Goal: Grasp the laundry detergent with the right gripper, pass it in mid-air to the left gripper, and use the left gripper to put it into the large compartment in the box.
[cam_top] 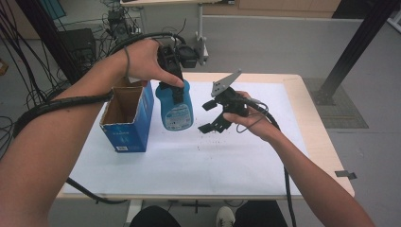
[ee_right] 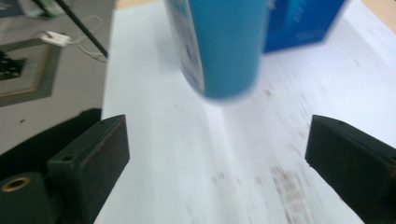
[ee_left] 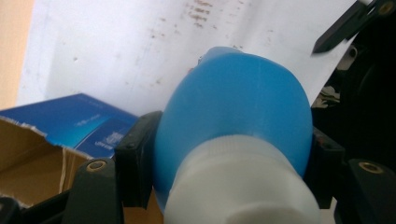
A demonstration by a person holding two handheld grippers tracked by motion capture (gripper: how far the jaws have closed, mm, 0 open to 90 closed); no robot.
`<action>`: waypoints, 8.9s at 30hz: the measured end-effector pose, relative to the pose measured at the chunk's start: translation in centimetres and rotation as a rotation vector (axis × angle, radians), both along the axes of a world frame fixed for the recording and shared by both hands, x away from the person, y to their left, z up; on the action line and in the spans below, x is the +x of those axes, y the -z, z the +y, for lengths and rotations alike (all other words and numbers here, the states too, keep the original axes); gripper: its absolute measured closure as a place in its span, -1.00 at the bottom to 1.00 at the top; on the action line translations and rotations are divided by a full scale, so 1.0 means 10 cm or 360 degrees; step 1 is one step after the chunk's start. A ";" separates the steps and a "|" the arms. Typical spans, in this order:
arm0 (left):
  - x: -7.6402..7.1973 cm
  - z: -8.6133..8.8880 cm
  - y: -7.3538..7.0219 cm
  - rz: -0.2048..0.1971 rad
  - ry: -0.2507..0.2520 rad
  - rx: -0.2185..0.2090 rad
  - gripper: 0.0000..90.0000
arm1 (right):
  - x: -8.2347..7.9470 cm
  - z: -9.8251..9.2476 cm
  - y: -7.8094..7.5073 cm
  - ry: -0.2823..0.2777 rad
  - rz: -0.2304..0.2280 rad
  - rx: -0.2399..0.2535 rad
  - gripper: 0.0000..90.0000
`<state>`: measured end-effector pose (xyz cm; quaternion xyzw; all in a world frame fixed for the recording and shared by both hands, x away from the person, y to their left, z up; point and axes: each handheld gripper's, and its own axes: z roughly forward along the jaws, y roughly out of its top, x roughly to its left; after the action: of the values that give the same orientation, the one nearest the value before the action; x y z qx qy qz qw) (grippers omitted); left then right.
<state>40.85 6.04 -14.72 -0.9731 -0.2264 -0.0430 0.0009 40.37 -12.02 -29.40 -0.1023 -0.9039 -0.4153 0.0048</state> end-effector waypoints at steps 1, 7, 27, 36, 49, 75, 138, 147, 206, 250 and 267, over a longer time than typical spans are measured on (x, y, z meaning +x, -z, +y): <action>0.00 0.00 0.00 0.0000 0.0000 0.0000 -0.22 | 0.00 -0.05 -0.01 0.0041 0.0010 -0.0017 -0.89; 0.06 0.08 -0.20 -0.0009 -0.0207 -0.0022 -0.22 | 0.04 -0.33 -0.05 0.0190 0.0050 -0.0147 -0.91; 0.32 0.68 -1.13 -0.0225 -0.1233 -0.0181 -0.22 | 0.07 -1.14 -0.33 0.0504 0.0082 -0.0491 -0.89; 0.36 1.08 -1.40 -0.0246 -0.1633 -0.0253 -0.22 | 0.03 -1.25 -0.48 0.0523 0.0061 -0.0514 -0.89; 0.31 1.44 -1.62 -0.0337 -0.1909 -0.0281 -0.22 | 0.02 -1.30 -0.50 0.0526 0.0044 -0.0554 -0.89; 0.31 1.65 -1.39 -0.0320 -0.1993 -0.0309 -0.22 | 0.01 -1.26 -0.49 0.0499 0.0030 -0.0550 -0.89; 0.40 1.84 0.04 -0.0130 -0.1990 -0.0282 -0.21 | 0.01 -1.07 -0.41 0.0441 -0.0001 -0.0655 -0.89; 0.42 1.81 0.30 -0.0093 -0.1971 -0.0278 -0.21 | 0.02 -1.03 -0.39 0.0435 0.0001 -0.0674 -0.89; 0.45 1.70 1.25 -0.0021 -0.1854 -0.0214 -0.22 | 0.05 -0.98 -0.26 0.0426 0.0000 -0.0729 -0.89; 0.47 1.69 1.26 -0.0038 -0.1865 -0.0222 -0.23 | 0.09 -1.03 -0.27 0.0433 -0.0008 -0.0734 -0.89; 0.47 1.68 1.26 -0.0042 -0.1866 -0.0219 -0.23 | 0.09 -1.02 -0.29 0.0426 -0.0017 -0.0725 -0.88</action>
<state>45.52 22.86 -27.35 -0.6828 -0.7288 -0.0326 -0.0413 41.29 -22.25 -26.46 -0.2172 -0.9525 -0.1985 -0.0781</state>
